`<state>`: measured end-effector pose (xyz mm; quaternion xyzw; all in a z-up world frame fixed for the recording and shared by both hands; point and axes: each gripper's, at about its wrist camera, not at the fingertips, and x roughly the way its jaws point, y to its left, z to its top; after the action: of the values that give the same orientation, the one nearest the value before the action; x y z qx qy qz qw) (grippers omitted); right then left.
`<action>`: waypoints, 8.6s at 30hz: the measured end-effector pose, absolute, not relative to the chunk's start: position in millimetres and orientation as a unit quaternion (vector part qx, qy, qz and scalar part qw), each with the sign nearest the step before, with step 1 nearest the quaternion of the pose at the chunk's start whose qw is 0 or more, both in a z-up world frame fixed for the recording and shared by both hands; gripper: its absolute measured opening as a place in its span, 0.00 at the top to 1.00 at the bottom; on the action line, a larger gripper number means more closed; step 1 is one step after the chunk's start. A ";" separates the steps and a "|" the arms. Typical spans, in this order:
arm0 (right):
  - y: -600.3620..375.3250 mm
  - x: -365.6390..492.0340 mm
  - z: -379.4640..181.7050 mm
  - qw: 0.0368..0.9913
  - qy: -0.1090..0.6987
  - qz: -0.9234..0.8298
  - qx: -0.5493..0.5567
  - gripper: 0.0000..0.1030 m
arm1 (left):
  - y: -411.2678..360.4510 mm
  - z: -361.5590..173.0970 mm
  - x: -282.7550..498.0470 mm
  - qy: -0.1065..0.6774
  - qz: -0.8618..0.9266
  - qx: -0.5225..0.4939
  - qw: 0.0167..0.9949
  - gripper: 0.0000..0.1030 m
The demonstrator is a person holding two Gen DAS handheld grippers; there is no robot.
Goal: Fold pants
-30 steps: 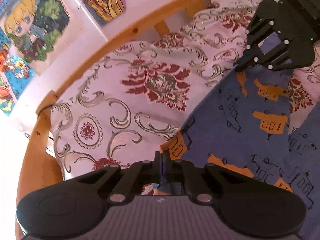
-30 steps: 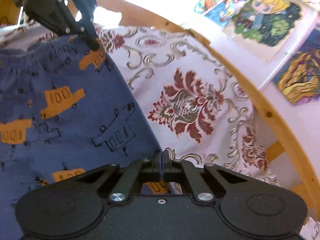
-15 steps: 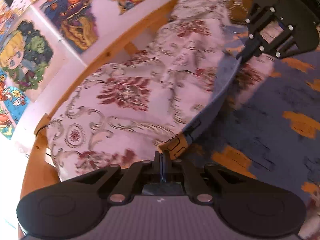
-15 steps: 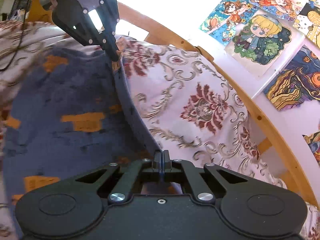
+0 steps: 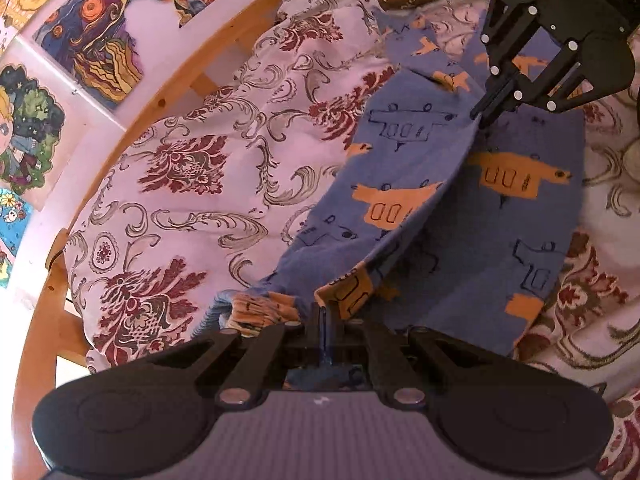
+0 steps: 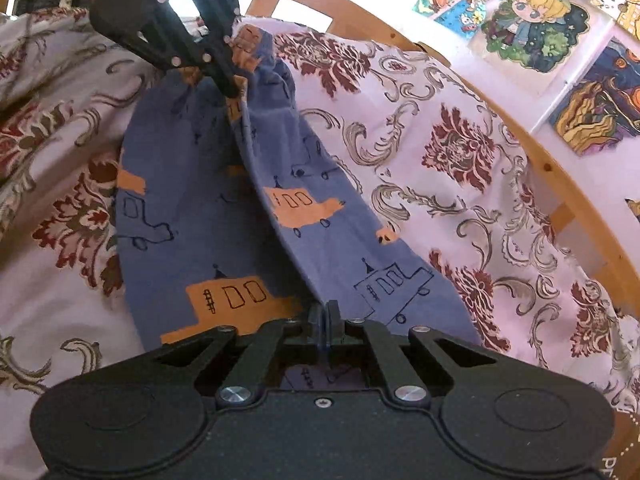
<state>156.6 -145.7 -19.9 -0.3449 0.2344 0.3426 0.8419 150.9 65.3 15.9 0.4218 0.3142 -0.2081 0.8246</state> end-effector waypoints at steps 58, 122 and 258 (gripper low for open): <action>-152.2 152.2 -45.9 0.833 0.174 0.347 -0.394 0.99 | 29.8 -13.3 108.3 0.286 -0.236 0.593 0.715 0.63; -188.8 62.3 -19.3 0.874 0.249 0.331 -0.255 0.16 | 57.4 9.7 58.9 0.299 -0.241 0.562 0.732 0.38; -451.2 124.6 -34.0 0.949 0.314 -0.028 -0.016 0.89 | -381.5 -20.8 346.9 0.389 -0.581 0.242 0.673 0.93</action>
<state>124.6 -451.2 -34.0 -0.0158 0.3142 -0.0283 0.9488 346.9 -381.5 -20.8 0.2420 0.3891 -0.5812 0.6725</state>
